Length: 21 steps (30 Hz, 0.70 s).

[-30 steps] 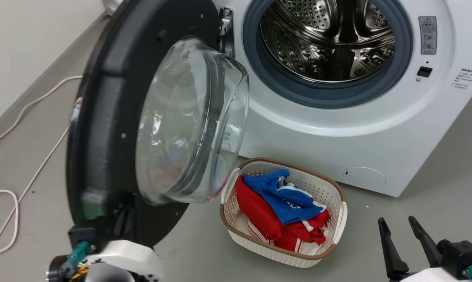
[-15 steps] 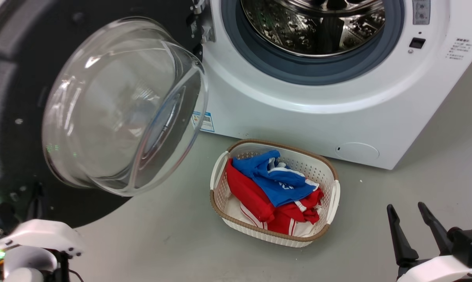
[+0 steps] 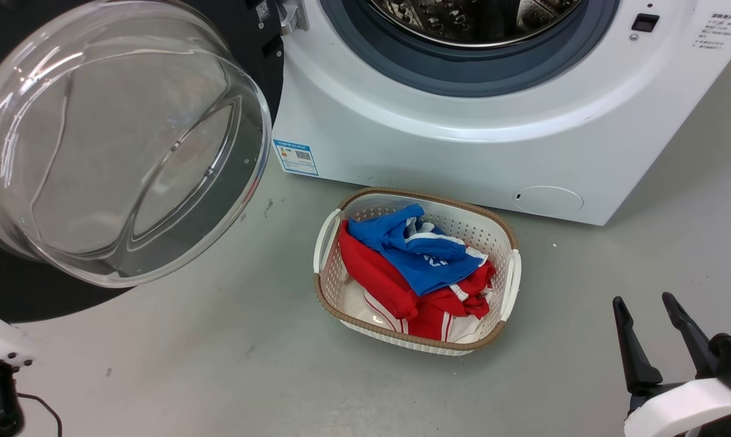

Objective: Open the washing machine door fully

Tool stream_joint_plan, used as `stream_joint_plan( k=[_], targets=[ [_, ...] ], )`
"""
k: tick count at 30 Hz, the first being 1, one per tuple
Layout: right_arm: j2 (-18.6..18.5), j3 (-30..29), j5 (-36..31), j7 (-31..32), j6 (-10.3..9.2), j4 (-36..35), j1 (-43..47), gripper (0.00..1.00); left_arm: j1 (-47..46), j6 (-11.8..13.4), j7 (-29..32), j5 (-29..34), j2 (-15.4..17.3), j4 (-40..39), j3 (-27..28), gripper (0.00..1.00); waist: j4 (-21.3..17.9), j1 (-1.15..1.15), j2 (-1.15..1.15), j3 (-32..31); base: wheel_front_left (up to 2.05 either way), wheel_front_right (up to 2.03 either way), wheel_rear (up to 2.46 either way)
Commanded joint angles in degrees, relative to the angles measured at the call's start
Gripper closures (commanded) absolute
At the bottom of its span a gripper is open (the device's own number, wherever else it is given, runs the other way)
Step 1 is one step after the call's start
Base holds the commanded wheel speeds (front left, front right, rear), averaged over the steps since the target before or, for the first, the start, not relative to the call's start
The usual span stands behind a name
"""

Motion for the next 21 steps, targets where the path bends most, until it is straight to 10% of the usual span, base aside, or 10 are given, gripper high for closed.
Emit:
stream_joint_plan(
  k=[1,21],
  targets=[
    [-0.4,0.0,0.2,0.2,0.01,-0.1,-0.7,0.0,-1.0,-0.2,-0.6,-0.1,0.5,1.0,0.3,1.0,-0.1,0.0,0.0,0.2,0.0,0.0,0.0],
    [1.1,1.5,-0.1,-1.5,0.01,2.9,0.9,0.0,8.0,1.3,-4.1,5.4,-5.1,-7.8,-6.8,1.0,2.5,0.0,0.0,-7.1,0.0,0.0,0.0]
  ],
)
